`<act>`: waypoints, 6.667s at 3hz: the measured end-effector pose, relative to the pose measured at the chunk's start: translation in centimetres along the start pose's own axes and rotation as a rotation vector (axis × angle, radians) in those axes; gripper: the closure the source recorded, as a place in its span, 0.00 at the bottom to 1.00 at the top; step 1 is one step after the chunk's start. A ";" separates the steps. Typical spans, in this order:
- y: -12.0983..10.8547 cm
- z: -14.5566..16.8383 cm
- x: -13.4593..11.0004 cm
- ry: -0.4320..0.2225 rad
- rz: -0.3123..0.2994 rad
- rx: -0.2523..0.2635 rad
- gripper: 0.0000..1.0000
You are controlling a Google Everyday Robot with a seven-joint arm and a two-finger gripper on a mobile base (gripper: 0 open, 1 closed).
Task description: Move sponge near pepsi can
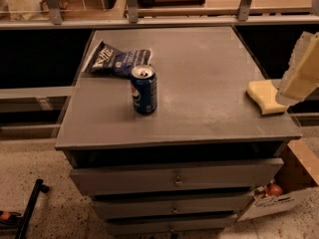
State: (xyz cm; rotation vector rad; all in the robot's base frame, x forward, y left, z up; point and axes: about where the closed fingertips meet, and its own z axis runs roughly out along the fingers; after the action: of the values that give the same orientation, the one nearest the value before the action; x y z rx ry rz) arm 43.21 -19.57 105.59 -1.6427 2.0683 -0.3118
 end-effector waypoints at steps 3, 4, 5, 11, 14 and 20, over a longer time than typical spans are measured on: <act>-3.2 15.2 8.4 0.153 0.121 -0.138 0.00; -3.2 18.6 9.4 0.152 0.160 -0.175 0.00; -2.8 21.6 10.0 0.143 0.198 -0.209 0.00; -3.0 23.5 11.4 0.109 0.242 -0.264 1.00; -6.0 16.8 4.7 0.034 0.092 -0.119 1.00; -5.0 16.5 -3.3 -0.168 -0.157 -0.019 1.00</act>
Offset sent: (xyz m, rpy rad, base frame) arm 0.1064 -0.0811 -0.1468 -0.0820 0.2109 -0.1416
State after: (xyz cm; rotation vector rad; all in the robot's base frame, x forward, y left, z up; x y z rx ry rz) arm 56.20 -15.82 94.35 -1.7824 1.8294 -0.1989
